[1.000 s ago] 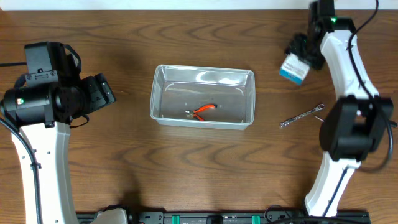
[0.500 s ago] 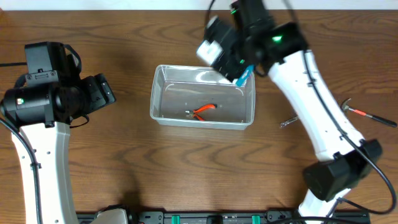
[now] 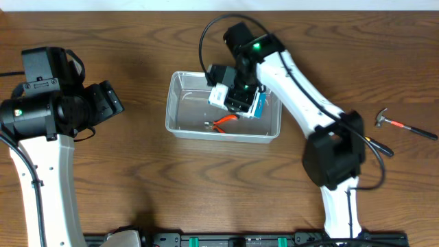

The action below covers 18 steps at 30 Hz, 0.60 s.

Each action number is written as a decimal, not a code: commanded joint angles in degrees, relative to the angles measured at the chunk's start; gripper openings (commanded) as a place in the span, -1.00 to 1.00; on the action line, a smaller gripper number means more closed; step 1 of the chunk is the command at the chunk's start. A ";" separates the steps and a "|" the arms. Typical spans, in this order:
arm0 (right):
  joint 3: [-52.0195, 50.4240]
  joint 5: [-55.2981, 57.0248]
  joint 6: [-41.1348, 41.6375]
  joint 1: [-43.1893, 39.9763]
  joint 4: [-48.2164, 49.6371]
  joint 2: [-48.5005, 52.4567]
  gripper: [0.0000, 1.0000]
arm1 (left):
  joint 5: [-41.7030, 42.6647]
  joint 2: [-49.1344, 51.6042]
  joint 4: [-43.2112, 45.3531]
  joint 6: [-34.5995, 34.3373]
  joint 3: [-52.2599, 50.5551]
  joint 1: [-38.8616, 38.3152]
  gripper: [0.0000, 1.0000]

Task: Pack container
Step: 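Carry the box into the container and release it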

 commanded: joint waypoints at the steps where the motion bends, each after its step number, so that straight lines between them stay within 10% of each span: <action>1: -0.07 -1.51 -1.22 0.20 -0.26 3.43 0.22 | -0.68 0.02 -0.22 -0.74 0.00 0.20 0.73; 7: 0.04 -1.49 -1.11 0.20 -0.20 5.46 0.40 | -0.68 0.02 -0.20 -0.74 0.00 0.20 0.73; 9: 0.59 -1.42 0.22 0.20 -0.07 4.83 0.98 | -0.68 0.02 -0.20 -0.72 0.00 0.20 0.73; 18: 8.94 4.37 17.94 -1.84 -1.88 -3.45 0.99 | -0.68 0.02 -0.22 -0.72 0.00 0.20 0.74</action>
